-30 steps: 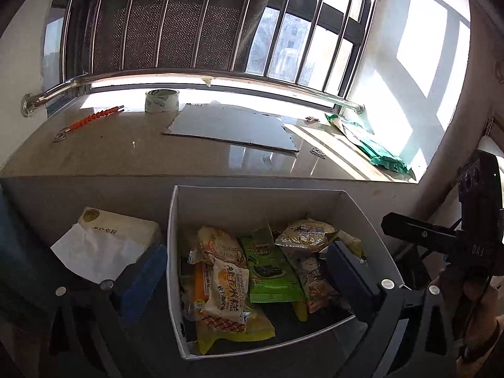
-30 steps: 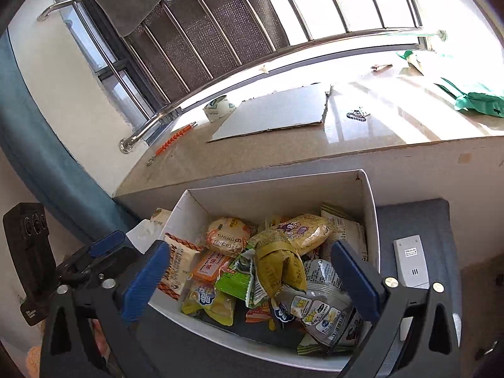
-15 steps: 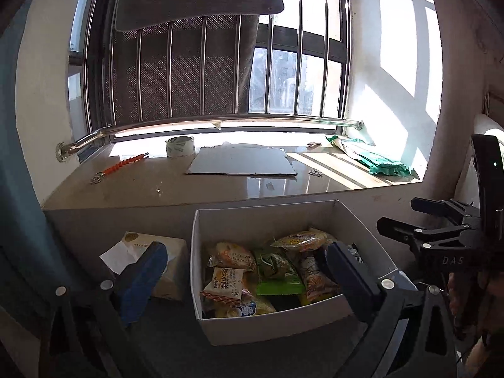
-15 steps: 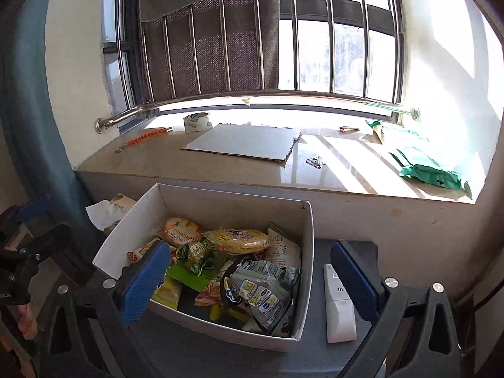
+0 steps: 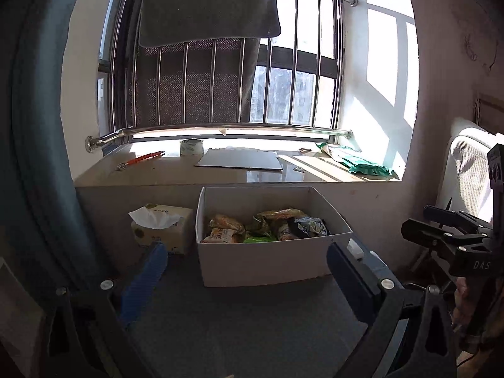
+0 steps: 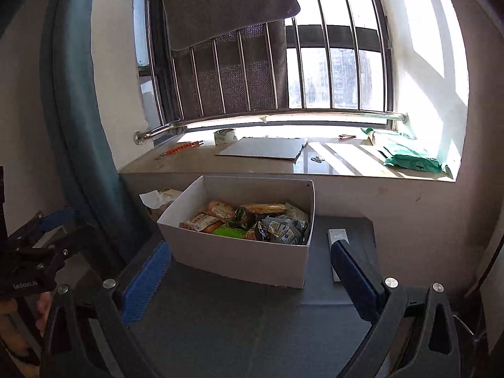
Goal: Organize snacks
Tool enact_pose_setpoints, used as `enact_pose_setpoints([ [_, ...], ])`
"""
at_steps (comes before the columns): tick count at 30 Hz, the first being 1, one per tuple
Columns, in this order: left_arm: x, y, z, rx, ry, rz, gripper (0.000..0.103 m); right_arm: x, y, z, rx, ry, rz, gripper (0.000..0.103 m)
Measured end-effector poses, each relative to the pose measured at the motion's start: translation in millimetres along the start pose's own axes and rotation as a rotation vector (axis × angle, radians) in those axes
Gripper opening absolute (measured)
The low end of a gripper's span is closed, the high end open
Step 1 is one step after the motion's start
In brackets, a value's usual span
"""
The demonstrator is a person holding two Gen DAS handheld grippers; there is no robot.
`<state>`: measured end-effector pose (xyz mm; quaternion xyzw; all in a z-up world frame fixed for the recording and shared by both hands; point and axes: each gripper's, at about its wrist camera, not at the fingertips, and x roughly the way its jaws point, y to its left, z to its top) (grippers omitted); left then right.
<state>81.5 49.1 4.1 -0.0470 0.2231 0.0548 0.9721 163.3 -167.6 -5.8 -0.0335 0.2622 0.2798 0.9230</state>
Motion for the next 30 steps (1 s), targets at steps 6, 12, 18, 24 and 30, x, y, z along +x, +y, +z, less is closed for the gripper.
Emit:
enact_pose_setpoints([
  [6, -45.1, -10.2, -37.8, -0.027, 0.036, -0.015, 0.103, -43.3, 14.3, -44.3, 0.033, -0.009, -0.007, 0.103],
  [12, -68.8, -22.0, -59.2, -0.022, 0.051, -0.033, 0.103, -61.6, 14.5, -73.8, 0.075, 0.035, 0.013, 0.103],
  [18, -68.2, -27.3, -54.2, -0.022, 0.048, -0.051, 0.103, -71.1, 16.1, -69.5, 0.068, 0.005, 0.020, 0.103],
  [24, -62.3, -21.2, -52.5, -0.042, 0.059, -0.049, 0.103, -67.6, 15.5, -71.2, 0.070, 0.013, 0.014, 0.103],
  [30, -59.1, -20.8, -53.8, -0.044, 0.070, -0.049, 0.103, -67.9, 19.9, -71.8, 0.047, 0.013, 0.016, 0.103],
])
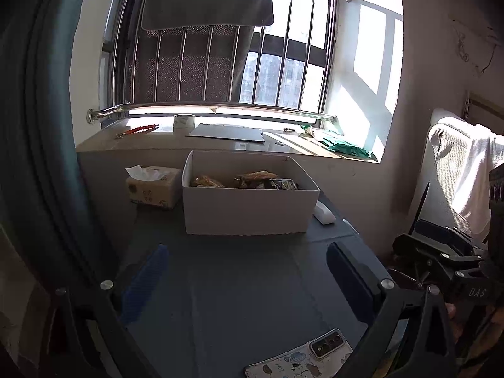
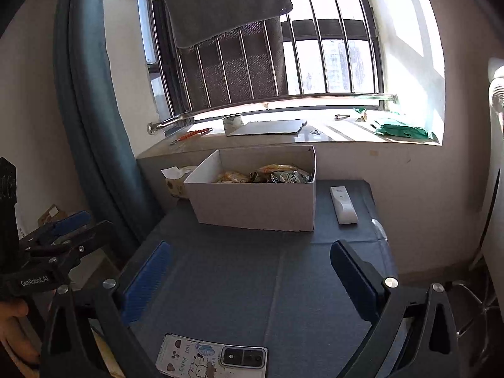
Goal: Organize snacks
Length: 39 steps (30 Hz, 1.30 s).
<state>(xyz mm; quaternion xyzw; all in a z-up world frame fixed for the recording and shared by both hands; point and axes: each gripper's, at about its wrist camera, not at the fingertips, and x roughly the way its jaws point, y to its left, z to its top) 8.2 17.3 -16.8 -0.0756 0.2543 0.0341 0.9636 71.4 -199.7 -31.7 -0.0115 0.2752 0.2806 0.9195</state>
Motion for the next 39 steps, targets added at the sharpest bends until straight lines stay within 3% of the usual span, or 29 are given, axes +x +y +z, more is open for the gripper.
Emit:
enact_pose_setpoints([
  [39, 2.6, -1.3, -2.3, 0.017, 0.016, 0.000, 0.103, 0.6, 3.5, -2.2, -0.013, 0.012, 0.024, 0.103],
])
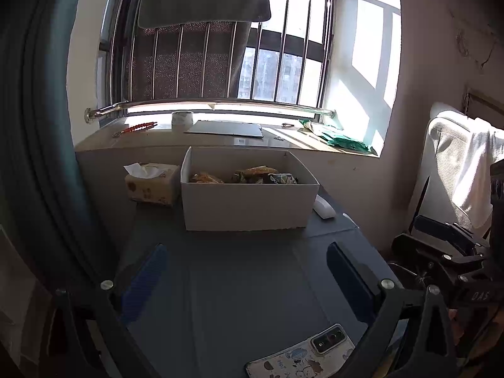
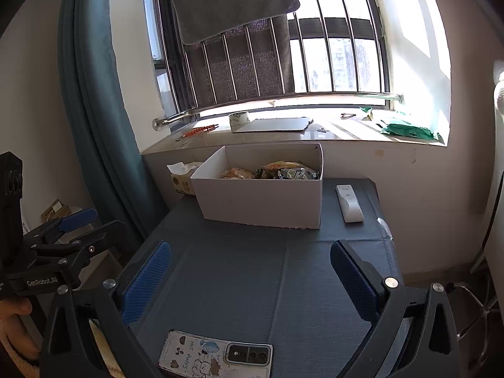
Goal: Organize snacks
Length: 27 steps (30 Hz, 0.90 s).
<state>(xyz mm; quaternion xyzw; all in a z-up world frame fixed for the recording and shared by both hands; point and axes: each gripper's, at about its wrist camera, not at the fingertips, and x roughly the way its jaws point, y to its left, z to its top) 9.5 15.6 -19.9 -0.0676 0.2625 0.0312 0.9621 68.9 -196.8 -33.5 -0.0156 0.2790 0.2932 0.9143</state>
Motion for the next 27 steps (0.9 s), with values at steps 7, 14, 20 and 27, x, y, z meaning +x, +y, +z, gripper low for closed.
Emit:
enact_pose_setpoints([
  [7, 0.5, -0.5, 0.1, 0.004, 0.002, 0.000, 0.103, -0.8, -0.9, -0.2, -0.002, -0.001, 0.002, 0.103],
  [14, 0.6, -0.3, -0.6, 0.006, 0.004, 0.001, 0.103, -0.5, -0.7, -0.7, -0.003, -0.001, 0.003, 0.103],
  [20, 1.3, 0.1, -1.0, 0.006, 0.007, -0.001, 0.103, -0.8, -0.2, -1.1, -0.003, 0.000, 0.005, 0.103],
  [27, 1.4, 1.1, -1.4, 0.008, 0.009, -0.003, 0.103, -1.5, 0.4, -0.6, -0.005, 0.000, 0.007, 0.103],
])
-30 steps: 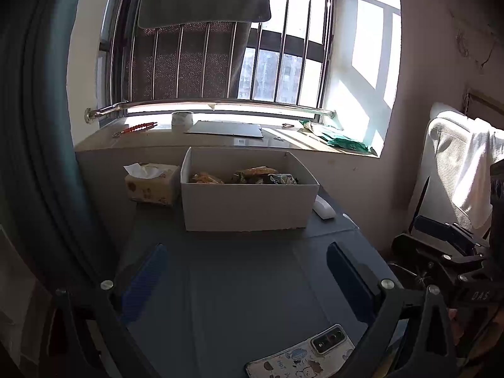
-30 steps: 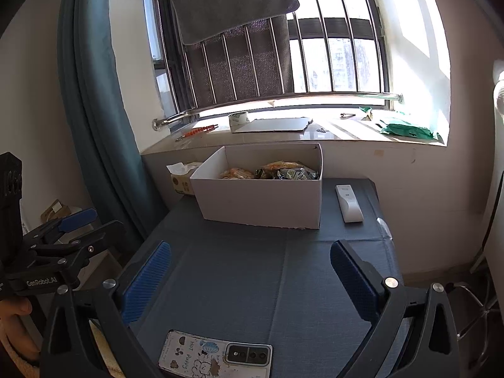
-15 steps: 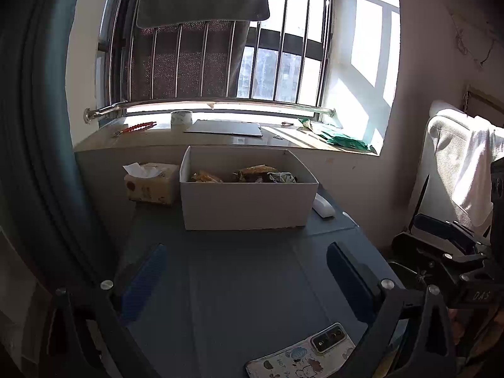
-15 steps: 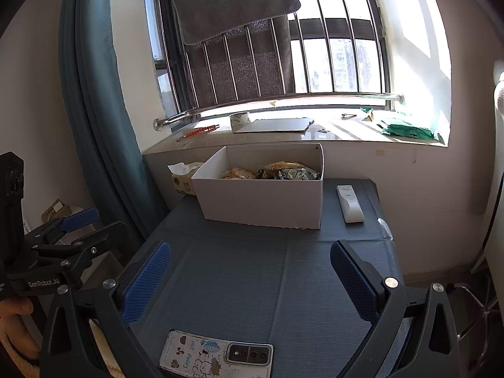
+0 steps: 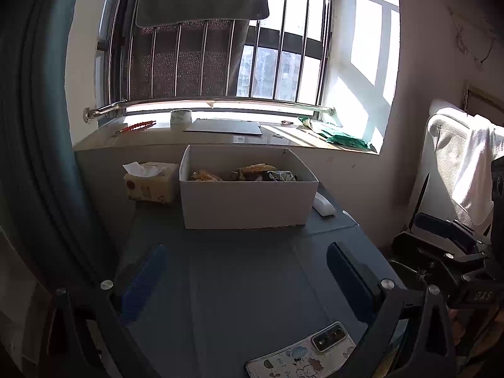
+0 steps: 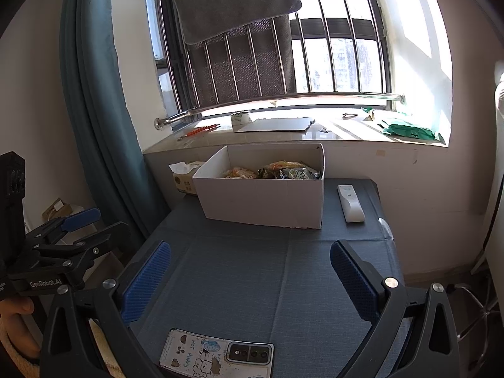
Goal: Organize snacks
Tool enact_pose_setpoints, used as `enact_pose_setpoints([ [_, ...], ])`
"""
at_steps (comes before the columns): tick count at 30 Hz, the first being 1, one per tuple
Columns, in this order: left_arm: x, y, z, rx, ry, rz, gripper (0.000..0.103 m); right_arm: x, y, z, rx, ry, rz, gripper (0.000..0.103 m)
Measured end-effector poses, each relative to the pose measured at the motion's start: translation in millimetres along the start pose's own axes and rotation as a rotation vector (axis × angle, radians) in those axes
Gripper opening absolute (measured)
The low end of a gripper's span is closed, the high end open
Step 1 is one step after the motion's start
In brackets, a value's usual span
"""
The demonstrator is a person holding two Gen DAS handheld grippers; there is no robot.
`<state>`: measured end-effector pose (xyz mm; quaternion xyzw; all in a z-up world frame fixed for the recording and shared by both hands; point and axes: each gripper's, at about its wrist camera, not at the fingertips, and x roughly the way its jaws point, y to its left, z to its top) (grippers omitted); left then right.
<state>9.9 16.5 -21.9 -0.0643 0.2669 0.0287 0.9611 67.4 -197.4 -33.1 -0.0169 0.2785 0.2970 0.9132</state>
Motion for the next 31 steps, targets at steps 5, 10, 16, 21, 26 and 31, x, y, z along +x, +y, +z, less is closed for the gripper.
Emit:
enact_pose_setpoints([
  [5, -0.8, -0.5, -0.2, 0.002, 0.000, 0.000, 0.103, -0.6, 0.6, 0.1, -0.003, 0.001, 0.001, 0.103],
  [10, -0.8, -1.1, -0.6, 0.004, 0.004, 0.000, 0.103, -0.5, 1.0, -0.3, -0.004, 0.002, 0.000, 0.103],
  [16, -0.9, -1.5, -0.6, 0.004, 0.006, 0.001, 0.103, 0.0, 1.0, -0.1, -0.004, 0.003, 0.003, 0.103],
  [21, -0.7, -1.7, -0.6, 0.004, 0.006, -0.002, 0.103, -0.3, 1.2, -0.3, -0.008, 0.002, 0.004, 0.103],
  [26, -0.6, -1.8, -0.9, 0.010, 0.005, -0.006, 0.103, -0.8, 2.1, -0.7, -0.008, 0.003, 0.002, 0.103],
  [31, -2.3, -4.7, -1.6, 0.013, -0.001, -0.004, 0.103, -0.6, 2.4, -0.7, -0.008, 0.004, 0.004, 0.103],
])
